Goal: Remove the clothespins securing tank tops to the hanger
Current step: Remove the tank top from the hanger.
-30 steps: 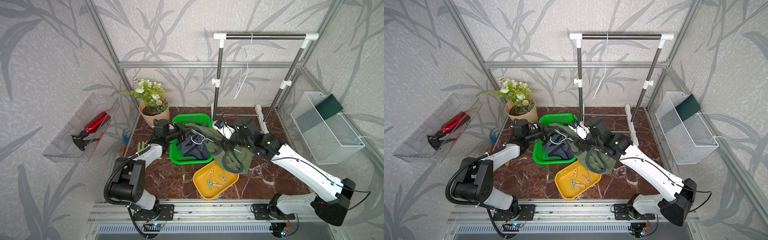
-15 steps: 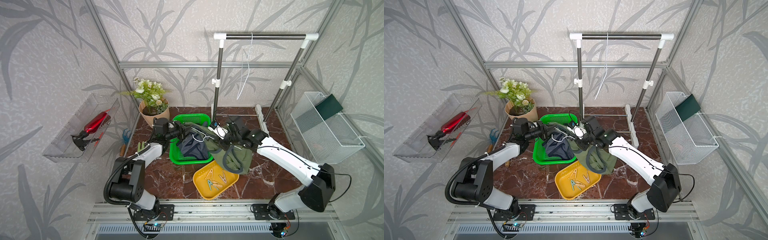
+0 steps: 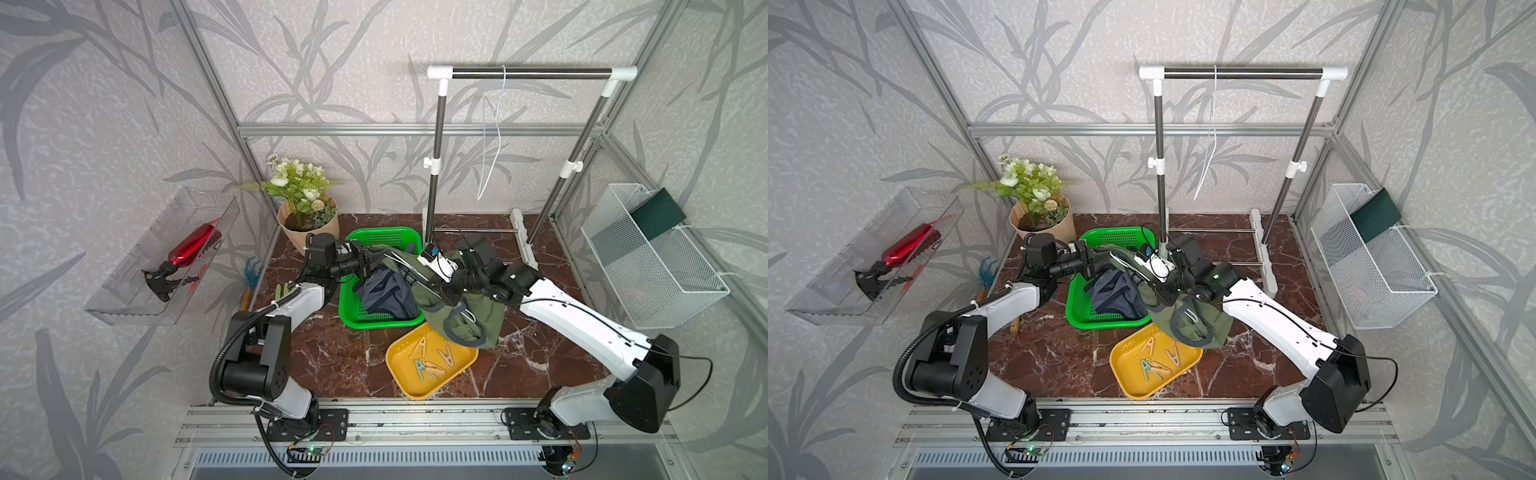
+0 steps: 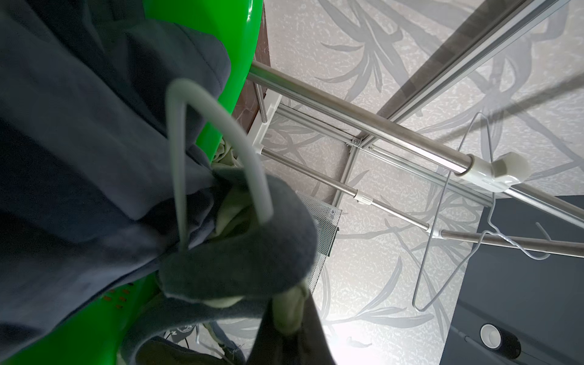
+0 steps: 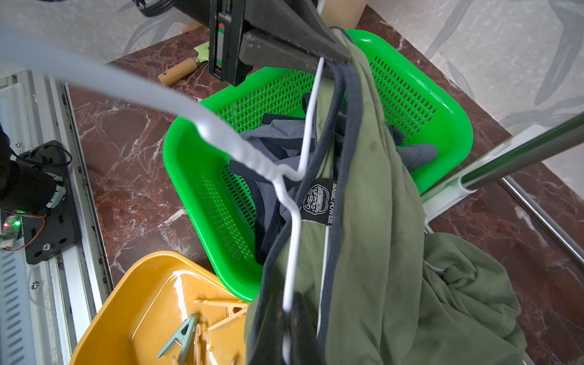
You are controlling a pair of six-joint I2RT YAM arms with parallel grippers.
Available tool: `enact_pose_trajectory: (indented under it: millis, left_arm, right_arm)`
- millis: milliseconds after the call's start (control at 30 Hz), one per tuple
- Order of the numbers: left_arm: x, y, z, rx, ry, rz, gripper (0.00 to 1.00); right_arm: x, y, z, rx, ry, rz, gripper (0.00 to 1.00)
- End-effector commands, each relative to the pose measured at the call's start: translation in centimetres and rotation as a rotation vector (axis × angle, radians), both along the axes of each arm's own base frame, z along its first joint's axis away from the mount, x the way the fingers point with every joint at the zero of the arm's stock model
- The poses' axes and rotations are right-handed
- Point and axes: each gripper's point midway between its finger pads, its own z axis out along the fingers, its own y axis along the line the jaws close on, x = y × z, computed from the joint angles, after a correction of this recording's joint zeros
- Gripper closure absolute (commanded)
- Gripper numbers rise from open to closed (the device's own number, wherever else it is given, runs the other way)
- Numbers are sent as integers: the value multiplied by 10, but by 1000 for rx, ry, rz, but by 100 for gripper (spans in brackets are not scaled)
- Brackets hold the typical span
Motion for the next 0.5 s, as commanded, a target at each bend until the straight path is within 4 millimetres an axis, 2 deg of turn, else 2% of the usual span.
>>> enact_pose_trajectory:
  millis: [0,233,467]
  left_arm:
    - [16,25,8,19,-24,83,97]
    - [18,39,8,33,-24,104,96]
    - [15,49,10,57,-27,119,97]
  right_arm:
    - [-13,-10,21,53,0,-15,100]
    - [-26,-19,41,112,-16,-30,100]
    - [-39,-30,50,162,-25,-53,100]
